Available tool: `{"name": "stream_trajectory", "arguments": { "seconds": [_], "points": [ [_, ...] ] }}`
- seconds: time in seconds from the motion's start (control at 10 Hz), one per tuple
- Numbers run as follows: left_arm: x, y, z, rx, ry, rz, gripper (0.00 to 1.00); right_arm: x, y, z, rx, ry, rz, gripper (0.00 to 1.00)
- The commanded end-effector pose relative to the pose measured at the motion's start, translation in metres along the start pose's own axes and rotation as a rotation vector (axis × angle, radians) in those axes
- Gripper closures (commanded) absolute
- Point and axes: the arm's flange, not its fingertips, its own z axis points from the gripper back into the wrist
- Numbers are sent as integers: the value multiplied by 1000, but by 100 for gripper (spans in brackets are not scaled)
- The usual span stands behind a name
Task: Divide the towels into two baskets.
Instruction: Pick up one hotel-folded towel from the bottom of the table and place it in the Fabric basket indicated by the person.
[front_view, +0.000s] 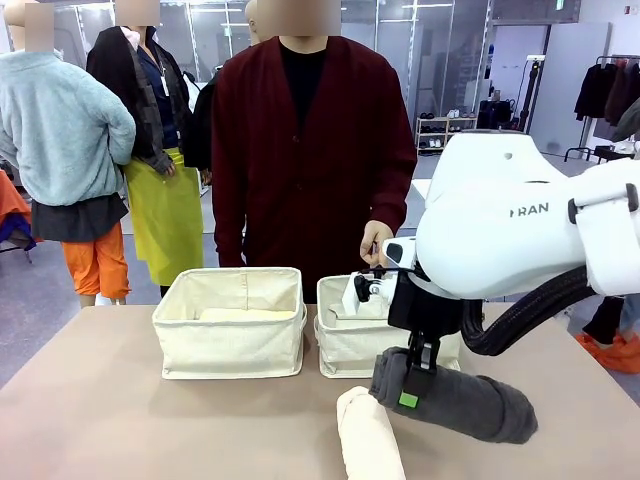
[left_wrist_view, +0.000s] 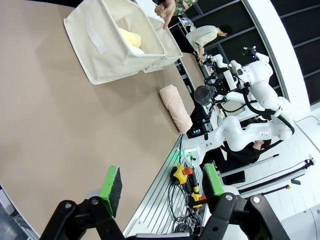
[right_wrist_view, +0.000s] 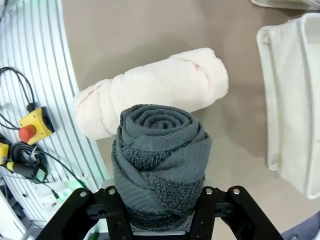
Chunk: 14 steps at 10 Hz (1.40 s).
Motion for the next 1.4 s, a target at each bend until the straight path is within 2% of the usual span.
{"name": "stream_trajectory", "arguments": {
  "seconds": [0.0, 0.3, 0.5, 0.7, 0.8, 1.0, 1.1, 1.2, 1.3],
  "points": [
    [-1, -7, 2, 2, 5, 20, 18, 30, -8, 30, -133, 59, 105, 58],
    [-1, -7, 2, 2, 5, 20, 18, 69, -48, 57, -149, 161, 203, 58],
    [-1, -7, 2, 2, 5, 20, 18, 105, -90, 66, -176, 218, 235, 58],
    [-1, -7, 2, 2, 5, 20, 18, 130, -134, 55, -195, 210, 257, 58],
    [-1, -7, 2, 2, 5, 20, 18, 136, -159, 38, -248, 249, 242, 58],
    [-1, -7, 2, 2, 5, 20, 18, 142, -189, 10, -301, 267, 258, 58],
    [-1, -7, 2, 2, 5, 20, 18, 144, -196, 1, -308, 235, 291, 58],
    [-1, -7, 2, 2, 5, 20, 18, 143, -203, -8, -313, 229, 299, 34],
    [-1, -7, 2, 2, 5, 20, 18, 143, -206, -15, -317, 251, 292, 30]
  ]
}}
